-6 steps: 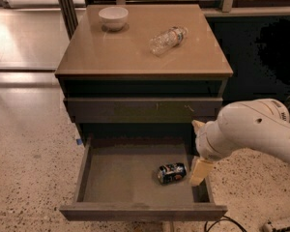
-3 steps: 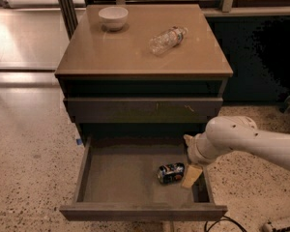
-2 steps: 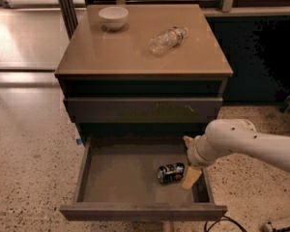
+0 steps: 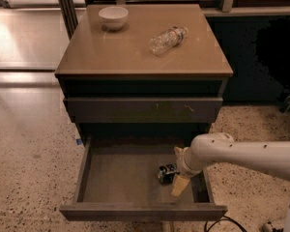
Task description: Pick pepsi can from middle drawer and place on counter
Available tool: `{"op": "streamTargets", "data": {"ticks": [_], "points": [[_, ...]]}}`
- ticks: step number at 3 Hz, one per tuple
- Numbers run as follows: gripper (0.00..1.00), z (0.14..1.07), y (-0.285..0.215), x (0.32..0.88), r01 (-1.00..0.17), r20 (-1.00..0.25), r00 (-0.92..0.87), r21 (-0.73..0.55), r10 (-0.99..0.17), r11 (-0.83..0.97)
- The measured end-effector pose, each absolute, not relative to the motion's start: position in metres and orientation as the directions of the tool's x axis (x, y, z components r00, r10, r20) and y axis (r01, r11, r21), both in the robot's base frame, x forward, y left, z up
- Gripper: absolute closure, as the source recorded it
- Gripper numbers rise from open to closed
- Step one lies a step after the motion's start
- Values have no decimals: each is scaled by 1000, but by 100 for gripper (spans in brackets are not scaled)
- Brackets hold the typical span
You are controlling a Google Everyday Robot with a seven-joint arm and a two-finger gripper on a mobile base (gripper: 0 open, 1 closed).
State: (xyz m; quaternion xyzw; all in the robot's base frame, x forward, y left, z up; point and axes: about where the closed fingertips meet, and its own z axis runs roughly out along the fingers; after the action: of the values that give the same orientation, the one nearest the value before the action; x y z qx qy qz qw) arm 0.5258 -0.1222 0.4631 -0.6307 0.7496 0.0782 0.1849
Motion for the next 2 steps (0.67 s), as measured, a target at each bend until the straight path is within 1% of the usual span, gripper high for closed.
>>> {"op": "streamTargets", "data": {"ticks": [1, 2], "points": [[0, 394, -108, 535, -985, -383, -140, -41, -913, 168], [0, 394, -108, 535, -985, -383, -140, -40, -913, 167]]}}
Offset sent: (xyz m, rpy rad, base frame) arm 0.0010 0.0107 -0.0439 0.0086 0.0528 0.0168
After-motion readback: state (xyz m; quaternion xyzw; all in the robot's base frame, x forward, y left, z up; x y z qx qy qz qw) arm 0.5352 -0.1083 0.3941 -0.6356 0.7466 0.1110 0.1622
